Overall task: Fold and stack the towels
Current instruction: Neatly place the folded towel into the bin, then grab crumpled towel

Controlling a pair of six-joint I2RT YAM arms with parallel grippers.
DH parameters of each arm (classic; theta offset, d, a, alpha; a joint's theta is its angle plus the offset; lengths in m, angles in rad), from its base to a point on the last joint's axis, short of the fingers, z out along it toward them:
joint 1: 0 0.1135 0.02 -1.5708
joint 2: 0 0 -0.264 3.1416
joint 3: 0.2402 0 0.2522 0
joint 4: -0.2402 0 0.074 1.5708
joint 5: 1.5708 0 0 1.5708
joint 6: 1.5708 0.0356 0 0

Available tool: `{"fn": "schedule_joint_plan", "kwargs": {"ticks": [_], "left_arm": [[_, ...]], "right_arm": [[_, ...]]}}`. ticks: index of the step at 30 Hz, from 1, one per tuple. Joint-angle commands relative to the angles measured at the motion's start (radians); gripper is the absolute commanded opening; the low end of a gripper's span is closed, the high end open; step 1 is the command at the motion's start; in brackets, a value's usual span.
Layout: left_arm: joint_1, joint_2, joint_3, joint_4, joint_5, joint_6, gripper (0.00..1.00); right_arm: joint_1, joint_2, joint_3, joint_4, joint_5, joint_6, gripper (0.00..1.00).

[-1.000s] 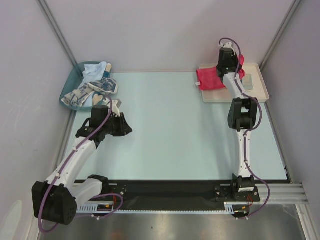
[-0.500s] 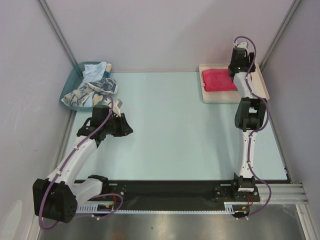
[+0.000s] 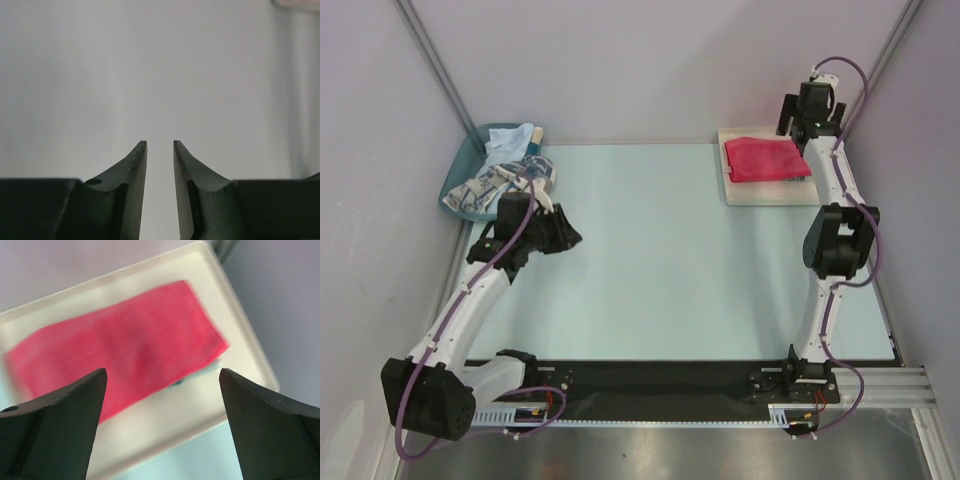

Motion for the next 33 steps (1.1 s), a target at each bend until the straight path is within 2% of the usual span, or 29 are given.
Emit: {"fn": "schedule_joint_plan", "kwargs": {"ticks": [1, 2, 3, 5, 6, 8, 9, 12, 14, 20, 25, 33], "left_arm": [[0.013, 0.046, 0.200, 0.060, -0.157, -0.120, 0.33], [0.030, 0.093, 0.240, 0.051, -0.264, -0.145, 0.33], [0.042, 0.111, 0.313, 0.046, -0.327, -0.157, 0.34], [0.096, 0.151, 0.365, 0.065, -0.456, -0.180, 0.40], [0.122, 0.206, 0.406, 0.083, -0.476, -0.192, 0.43], [0.189, 0.272, 0.452, 0.098, -0.469, -0.234, 0.45], [0.232, 0.355, 0.498, 0.097, -0.463, -0.246, 0.47], [0.278, 0.493, 0.587, 0.080, -0.457, -0.292, 0.50], [0.280, 0.547, 0.628, 0.082, -0.473, -0.323, 0.56], [0.281, 0.714, 0.713, 0.080, -0.492, -0.390, 0.60], [0.281, 0.826, 0.828, 0.037, -0.489, -0.407, 0.59], [0.280, 0.905, 0.882, 0.005, -0.481, -0.445, 0.50]], "right_arm": [[0.109, -0.256, -0.157, 0.015, -0.149, 0.155, 1.00], [0.163, -0.292, -0.287, 0.037, -0.157, 0.172, 1.00], [0.187, -0.363, -0.343, 0.069, -0.171, 0.188, 1.00], [0.245, -0.428, -0.467, 0.113, -0.215, 0.227, 1.00], [0.256, -0.454, -0.572, 0.149, -0.236, 0.247, 0.99], [0.285, -0.525, -0.663, 0.195, -0.325, 0.281, 0.99], [0.297, -0.542, -0.737, 0.218, -0.329, 0.292, 0.99], [0.319, -0.593, -0.823, 0.224, -0.359, 0.310, 0.99], [0.325, -0.625, -0.860, 0.247, -0.407, 0.329, 0.98], [0.363, -0.639, -0.885, 0.256, -0.427, 0.338, 0.98], [0.360, -0.634, -0.886, 0.261, -0.421, 0.334, 0.98], [0.353, -0.603, -0.877, 0.264, -0.445, 0.338, 0.97]]}}
